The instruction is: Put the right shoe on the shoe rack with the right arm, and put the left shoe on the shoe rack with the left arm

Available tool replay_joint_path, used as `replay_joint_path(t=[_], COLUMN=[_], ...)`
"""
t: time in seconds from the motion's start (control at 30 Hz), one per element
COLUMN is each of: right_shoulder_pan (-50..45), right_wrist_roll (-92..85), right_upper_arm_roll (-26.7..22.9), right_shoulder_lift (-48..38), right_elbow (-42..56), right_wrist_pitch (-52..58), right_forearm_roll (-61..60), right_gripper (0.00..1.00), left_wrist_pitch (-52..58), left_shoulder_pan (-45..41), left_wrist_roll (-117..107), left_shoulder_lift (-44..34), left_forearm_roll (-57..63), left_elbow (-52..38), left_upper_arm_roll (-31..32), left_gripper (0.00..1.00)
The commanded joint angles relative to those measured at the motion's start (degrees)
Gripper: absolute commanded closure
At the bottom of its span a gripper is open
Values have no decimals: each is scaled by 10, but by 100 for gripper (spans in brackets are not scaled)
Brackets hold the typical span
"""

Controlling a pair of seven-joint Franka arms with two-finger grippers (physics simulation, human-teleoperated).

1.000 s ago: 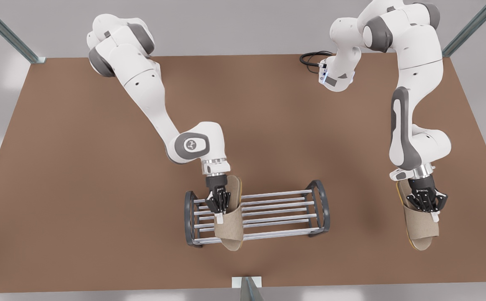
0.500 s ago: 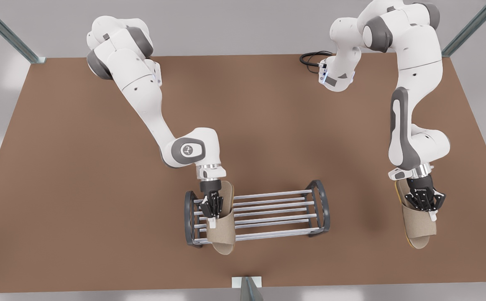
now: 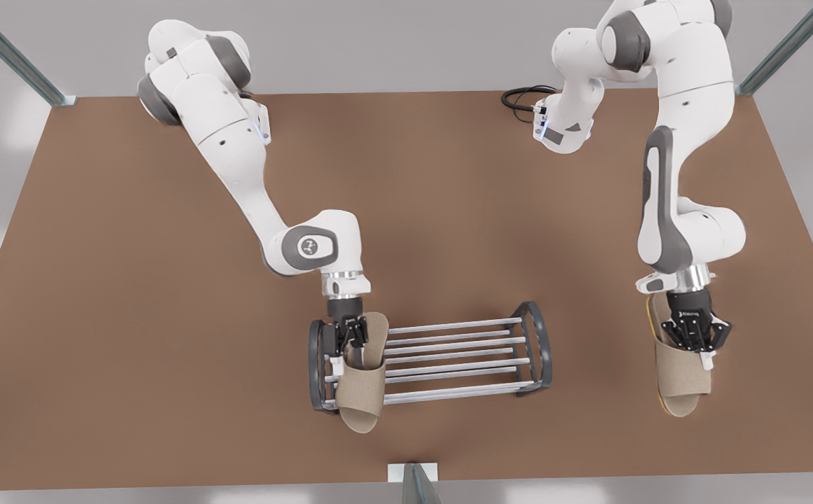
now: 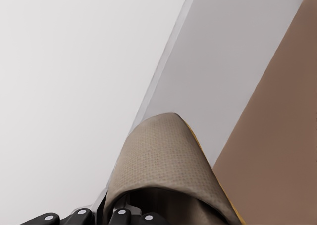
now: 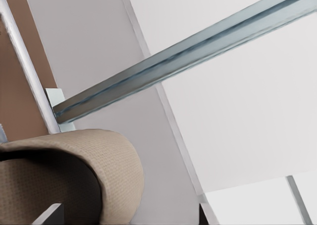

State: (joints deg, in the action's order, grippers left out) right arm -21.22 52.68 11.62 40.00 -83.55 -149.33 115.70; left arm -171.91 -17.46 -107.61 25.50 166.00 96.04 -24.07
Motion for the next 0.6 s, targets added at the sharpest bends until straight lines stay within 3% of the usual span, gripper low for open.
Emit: replay_joint_path(t=[0.0,0.1,0.17,0.3,0.43,0.5,0.57], right_shoulder_pan=[1,2,3,13,63,204,207], right_wrist_roll=[-20,-18,-18,-4,43,96,93], right_upper_arm_roll=[1,2,2,5,8,132,122], right_shoulder_lift=[-19,-29,-53,-139,-254,-264,-283], right_elbow=[-18,-21,-46,-153,-230,-239,-235], right_wrist_pitch=[-7,-11,-13,-23,-105,-118,-111], right_forearm_roll=[1,-1,-1,-3,-13,-55,-172], right_gripper=[0,0,0,0,0,0,0], left_wrist_pitch=[-65,-89,-120,-158,-195,-196,-203], left_shoulder_pan=[-14,-54,-75,-121,-166,-191,-220], left_wrist_roll=[5,9,21,23,21,21,20], left_shoulder_lift=[-9,-34,-25,-13,7,16,22], left_forearm_roll=[225,225,228,228,223,216,209], left_elbow=[-9,-15,-63,-108,-147,-162,-176], left_upper_arm_roll=[-2,-4,-4,-4,-4,-5,-12], left_gripper=[77,77,78,78,78,78,78])
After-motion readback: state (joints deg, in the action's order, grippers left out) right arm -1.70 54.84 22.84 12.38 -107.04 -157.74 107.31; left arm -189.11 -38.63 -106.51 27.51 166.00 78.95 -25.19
